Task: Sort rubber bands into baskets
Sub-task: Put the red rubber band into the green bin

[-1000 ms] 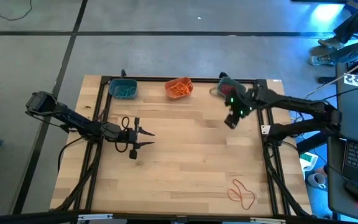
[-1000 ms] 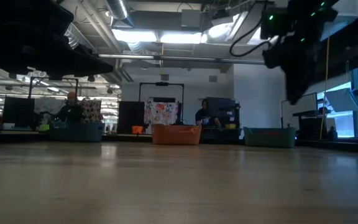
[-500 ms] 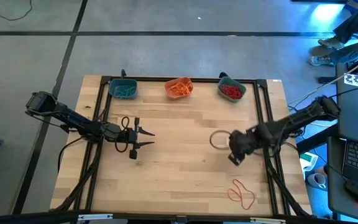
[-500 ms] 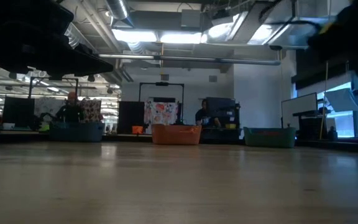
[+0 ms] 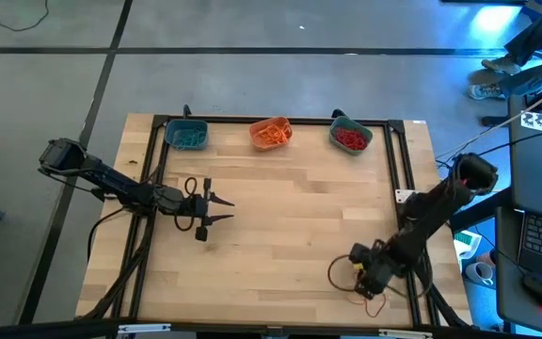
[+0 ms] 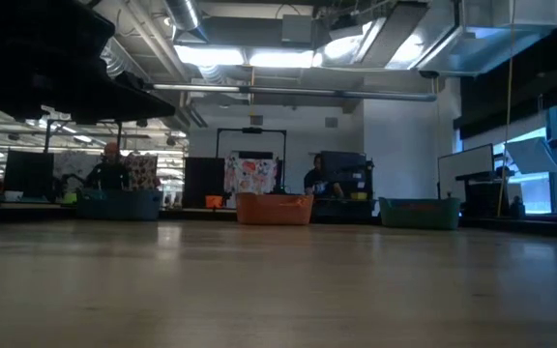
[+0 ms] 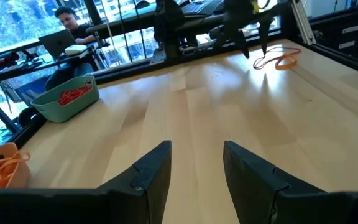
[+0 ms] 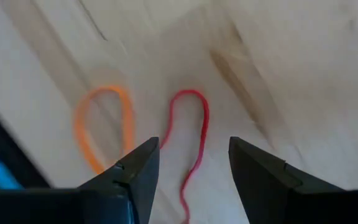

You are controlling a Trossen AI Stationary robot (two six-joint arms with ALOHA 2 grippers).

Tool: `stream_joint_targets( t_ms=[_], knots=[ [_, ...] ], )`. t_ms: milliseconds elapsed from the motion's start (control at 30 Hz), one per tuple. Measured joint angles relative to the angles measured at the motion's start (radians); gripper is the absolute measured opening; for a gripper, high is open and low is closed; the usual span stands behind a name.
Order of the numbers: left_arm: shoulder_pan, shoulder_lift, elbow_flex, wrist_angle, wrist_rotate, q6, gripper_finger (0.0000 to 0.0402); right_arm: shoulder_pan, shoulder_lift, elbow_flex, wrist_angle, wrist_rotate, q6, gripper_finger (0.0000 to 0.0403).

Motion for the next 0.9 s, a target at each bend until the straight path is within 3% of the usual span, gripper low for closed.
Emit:
stream_joint_targets(
  t_ms=[233, 500, 667, 900],
  knots=[
    [0.000, 0.000, 0.000, 0.000, 0.000, -0.054, 0.0143, 0.023, 0.126, 0.005, 0.030, -0.020, -0.052, 0.0174],
    [0.000, 0.000, 0.000, -0.005, 0.000, -0.085, 0.0143, 0.015, 0.137, 0.021, -0.050, 0.018, -0.057, 0.0013],
    [0.000, 0.000, 0.000, -0.026, 0.000, -0.084, 0.0143, 0.008, 0.142, 0.053, -0.104, 0.062, -0.056, 0.0024],
    [0.000, 0.000, 0.000, -0.023, 0.001, -0.081, 0.0143, -0.060, 0.142, 0.109, -0.278, 0.276, -0.103, 0.0010]
  ],
)
